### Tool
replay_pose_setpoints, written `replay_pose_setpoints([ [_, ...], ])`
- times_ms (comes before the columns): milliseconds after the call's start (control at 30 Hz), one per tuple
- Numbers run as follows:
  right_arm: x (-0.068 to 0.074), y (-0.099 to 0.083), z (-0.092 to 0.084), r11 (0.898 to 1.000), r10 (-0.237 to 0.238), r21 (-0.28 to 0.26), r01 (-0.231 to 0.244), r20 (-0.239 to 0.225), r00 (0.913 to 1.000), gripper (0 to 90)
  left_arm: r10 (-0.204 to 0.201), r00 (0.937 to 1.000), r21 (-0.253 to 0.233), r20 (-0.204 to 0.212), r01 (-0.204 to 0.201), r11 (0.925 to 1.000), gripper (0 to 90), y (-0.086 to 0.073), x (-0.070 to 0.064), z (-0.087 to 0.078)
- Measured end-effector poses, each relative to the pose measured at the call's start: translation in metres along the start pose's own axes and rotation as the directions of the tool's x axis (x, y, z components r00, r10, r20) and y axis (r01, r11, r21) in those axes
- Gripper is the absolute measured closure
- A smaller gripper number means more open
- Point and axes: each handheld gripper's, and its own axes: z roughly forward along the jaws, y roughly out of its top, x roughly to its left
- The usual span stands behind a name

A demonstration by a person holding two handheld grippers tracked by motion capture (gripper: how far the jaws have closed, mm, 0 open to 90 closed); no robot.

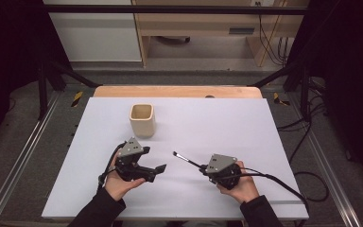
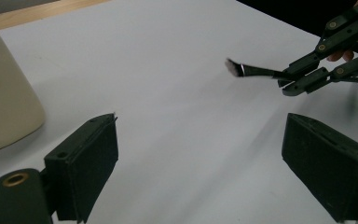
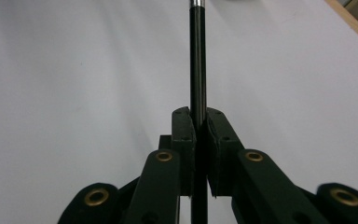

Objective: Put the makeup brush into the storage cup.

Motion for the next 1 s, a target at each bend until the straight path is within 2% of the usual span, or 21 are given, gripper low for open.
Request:
replay_pose_setpoints([
  [200,-0.003,0.001,-0.006,0.998,0.037,-0.053,-0.036,0.014,0.9992,83.4,0.004,1.0000,-0.017,-0.008,-0.004,0.9999,9.6,-0.003,-0.006,0.004],
  [467,-0.003,0.001,-0.008,0.995,0.056,-0.087,-0.054,0.020,0.9982,83.4,-0.003,1.0000,-0.051,0.001,0.003,0.9987,10.3,-0.005,-0.012,0.008],
  [533,-0.004,0.002,-0.008,0.993,0.062,-0.098,-0.059,0.029,0.9976,83.4,-0.006,0.9999,-0.067,-0.009,0.005,0.9978,10.9,-0.005,-0.014,0.008],
  [833,-0.004,0.003,-0.010,0.983,0.097,-0.158,-0.091,0.031,0.9948,83.4,-0.029,0.9996,-0.113,-0.005,0.028,0.9932,11.5,-0.003,-0.017,0.006],
  [1000,-0.005,0.005,-0.009,0.978,0.116,-0.178,-0.110,0.023,0.9930,83.4,-0.029,0.9996,-0.118,0.004,0.030,0.9925,11.3,-0.002,-0.019,0.007],
])
